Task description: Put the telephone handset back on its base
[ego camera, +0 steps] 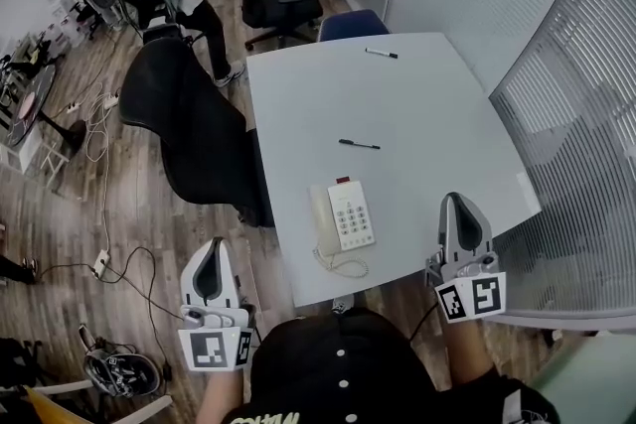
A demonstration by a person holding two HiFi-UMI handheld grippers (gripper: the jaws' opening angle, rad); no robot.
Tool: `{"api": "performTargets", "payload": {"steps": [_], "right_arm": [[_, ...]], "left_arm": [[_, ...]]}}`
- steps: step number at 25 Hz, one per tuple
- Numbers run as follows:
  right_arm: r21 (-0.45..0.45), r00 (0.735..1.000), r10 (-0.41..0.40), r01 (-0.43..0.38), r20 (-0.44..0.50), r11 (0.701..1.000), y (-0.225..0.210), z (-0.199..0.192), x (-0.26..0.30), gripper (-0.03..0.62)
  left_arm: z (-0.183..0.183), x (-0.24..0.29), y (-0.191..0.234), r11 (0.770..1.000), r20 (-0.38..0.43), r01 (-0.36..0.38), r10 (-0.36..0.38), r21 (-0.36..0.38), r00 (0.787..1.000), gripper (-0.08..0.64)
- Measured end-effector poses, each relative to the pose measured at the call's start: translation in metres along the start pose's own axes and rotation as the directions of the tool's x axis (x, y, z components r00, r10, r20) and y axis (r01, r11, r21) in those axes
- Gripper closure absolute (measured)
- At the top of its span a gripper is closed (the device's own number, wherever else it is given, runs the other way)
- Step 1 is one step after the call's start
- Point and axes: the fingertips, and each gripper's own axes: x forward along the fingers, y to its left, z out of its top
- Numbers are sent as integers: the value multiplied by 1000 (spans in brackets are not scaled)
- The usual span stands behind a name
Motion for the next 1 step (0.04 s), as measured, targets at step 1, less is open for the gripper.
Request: {"api": "performTargets", "payload": {"steps": [1], "right_arm": [[-1,1000,1,-1,0,1000,0,0,-1,558]], "left_arm": [[1,-1,-1,1000,1,0,0,0,1000,545]]}}
